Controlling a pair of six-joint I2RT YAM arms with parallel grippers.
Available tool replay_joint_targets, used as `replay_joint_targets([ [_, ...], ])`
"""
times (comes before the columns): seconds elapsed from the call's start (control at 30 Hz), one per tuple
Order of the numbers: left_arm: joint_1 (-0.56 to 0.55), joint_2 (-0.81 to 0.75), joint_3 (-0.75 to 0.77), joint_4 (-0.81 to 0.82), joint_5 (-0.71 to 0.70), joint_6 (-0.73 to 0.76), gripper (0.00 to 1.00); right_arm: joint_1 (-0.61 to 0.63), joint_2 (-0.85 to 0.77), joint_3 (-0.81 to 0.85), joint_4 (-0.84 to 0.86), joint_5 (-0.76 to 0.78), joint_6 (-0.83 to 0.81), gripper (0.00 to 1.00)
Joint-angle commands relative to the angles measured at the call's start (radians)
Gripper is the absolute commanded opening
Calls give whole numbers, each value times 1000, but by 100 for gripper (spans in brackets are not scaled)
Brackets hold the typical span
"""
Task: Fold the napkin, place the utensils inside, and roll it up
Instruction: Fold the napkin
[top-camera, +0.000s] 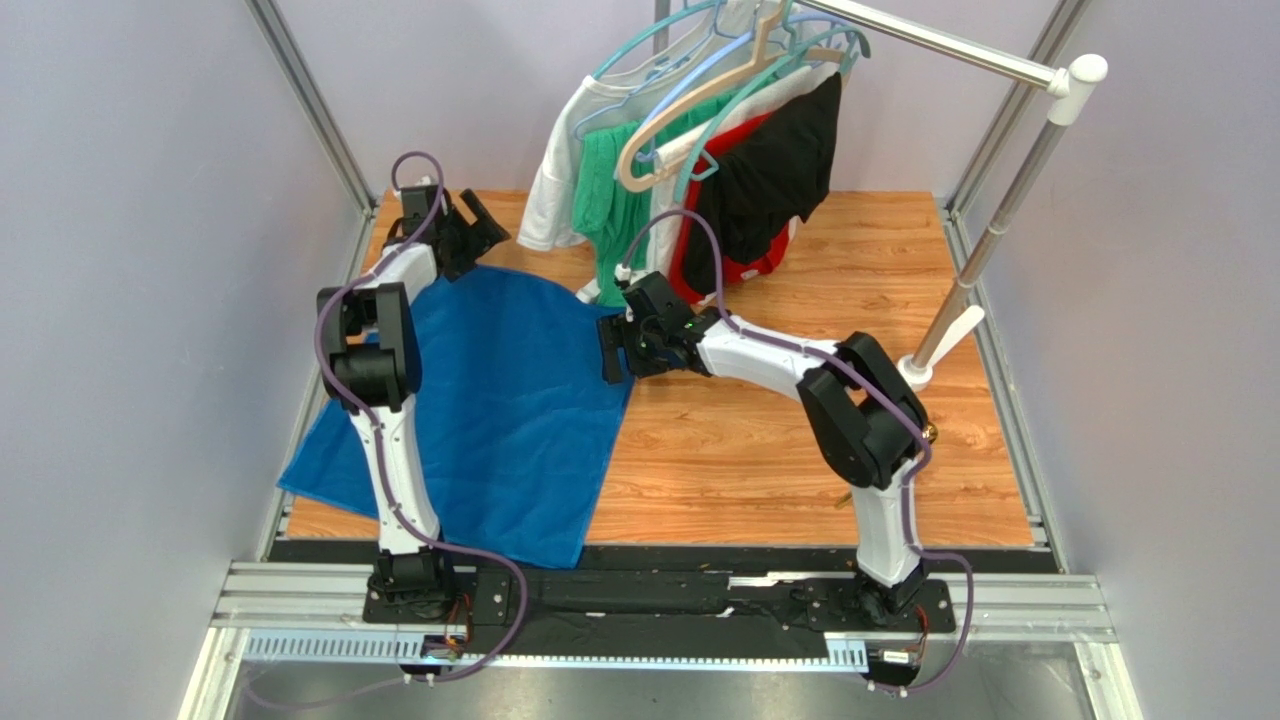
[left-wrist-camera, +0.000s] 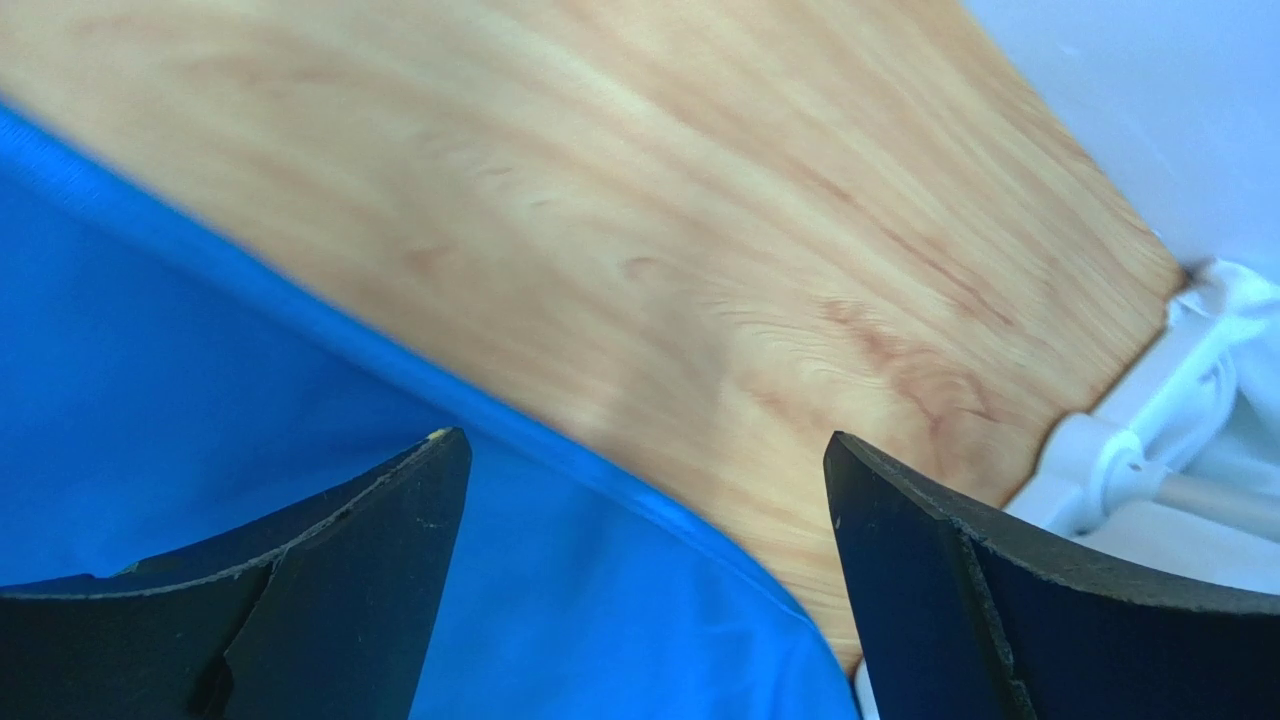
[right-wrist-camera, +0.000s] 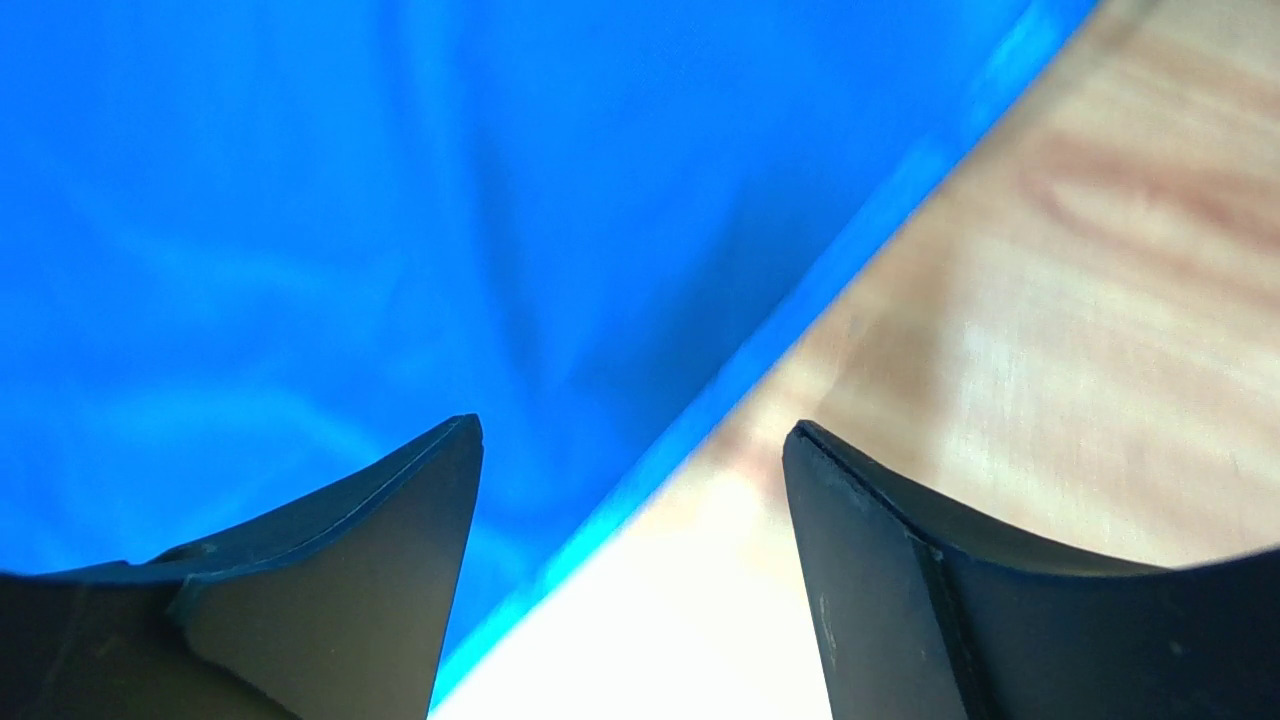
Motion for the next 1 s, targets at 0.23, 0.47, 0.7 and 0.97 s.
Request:
replay_joint_targets([
  [0.23,-8,-435,-249,7,-115,101,97,165,-264,-196,19,-45,70,76],
  [0.47,-31,-794,-711,81,-140,51,96,311,-342,-301,37,-67,208,75],
  [0.7,-123,-1098,-903,-10,-175,57,96,406,-348,-353,50,-74,337,74],
  [0.97,-143,-1370,-995,-99,-180,48,96,450,-276,-295,5,-53,396,70],
])
